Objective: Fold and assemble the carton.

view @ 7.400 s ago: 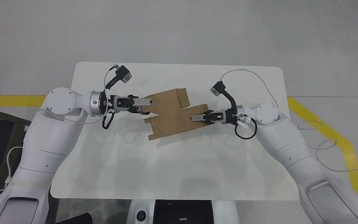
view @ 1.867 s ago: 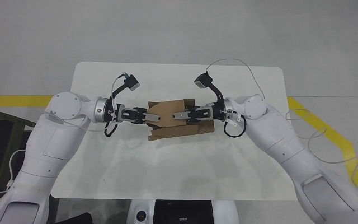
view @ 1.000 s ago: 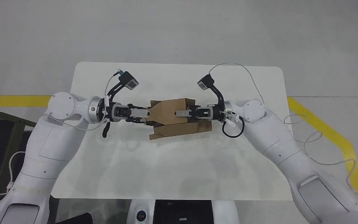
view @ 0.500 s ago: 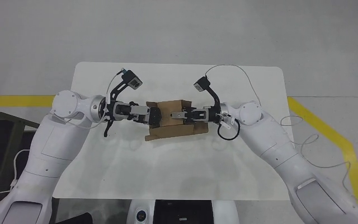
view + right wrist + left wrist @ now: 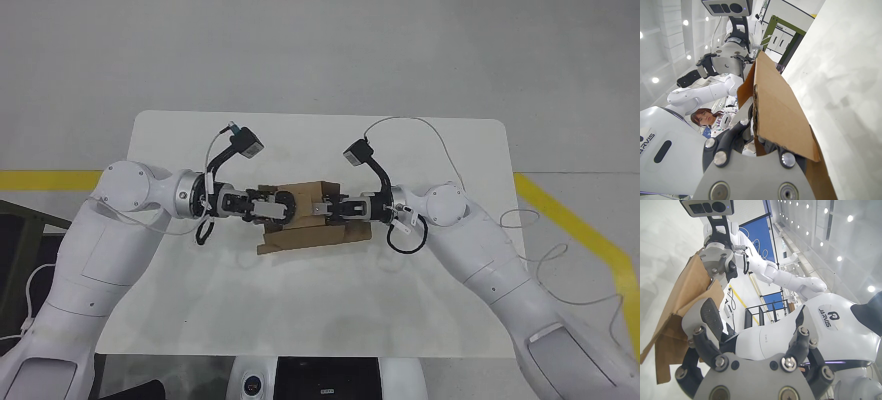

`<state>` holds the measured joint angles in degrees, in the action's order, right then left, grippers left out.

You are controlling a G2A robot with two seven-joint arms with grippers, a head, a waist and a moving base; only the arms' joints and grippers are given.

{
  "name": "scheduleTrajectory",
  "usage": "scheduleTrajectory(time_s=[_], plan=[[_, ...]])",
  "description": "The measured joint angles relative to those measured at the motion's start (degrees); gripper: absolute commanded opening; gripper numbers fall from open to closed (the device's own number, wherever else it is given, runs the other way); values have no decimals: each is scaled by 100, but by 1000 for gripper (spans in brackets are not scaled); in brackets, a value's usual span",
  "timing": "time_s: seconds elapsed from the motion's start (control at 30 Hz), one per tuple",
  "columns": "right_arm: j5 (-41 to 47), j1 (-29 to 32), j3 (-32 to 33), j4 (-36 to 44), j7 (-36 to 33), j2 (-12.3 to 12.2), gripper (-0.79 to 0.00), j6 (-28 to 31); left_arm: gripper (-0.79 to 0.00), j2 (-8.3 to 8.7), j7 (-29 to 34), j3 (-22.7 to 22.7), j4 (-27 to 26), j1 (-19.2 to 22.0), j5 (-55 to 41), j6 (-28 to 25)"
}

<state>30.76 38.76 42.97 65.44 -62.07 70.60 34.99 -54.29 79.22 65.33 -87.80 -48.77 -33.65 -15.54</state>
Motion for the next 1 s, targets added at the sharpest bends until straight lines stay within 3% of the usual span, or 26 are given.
scheduleTrajectory(time_s=[0.47,1.0], plan=[[-32,227,438,64,-20,-76,-785,-18,0,74,2,534,-151,-155,-380,60],[78,500,544,515,-672,-104,-785,9,0,152,-388,781,-146,-445,242,192]])
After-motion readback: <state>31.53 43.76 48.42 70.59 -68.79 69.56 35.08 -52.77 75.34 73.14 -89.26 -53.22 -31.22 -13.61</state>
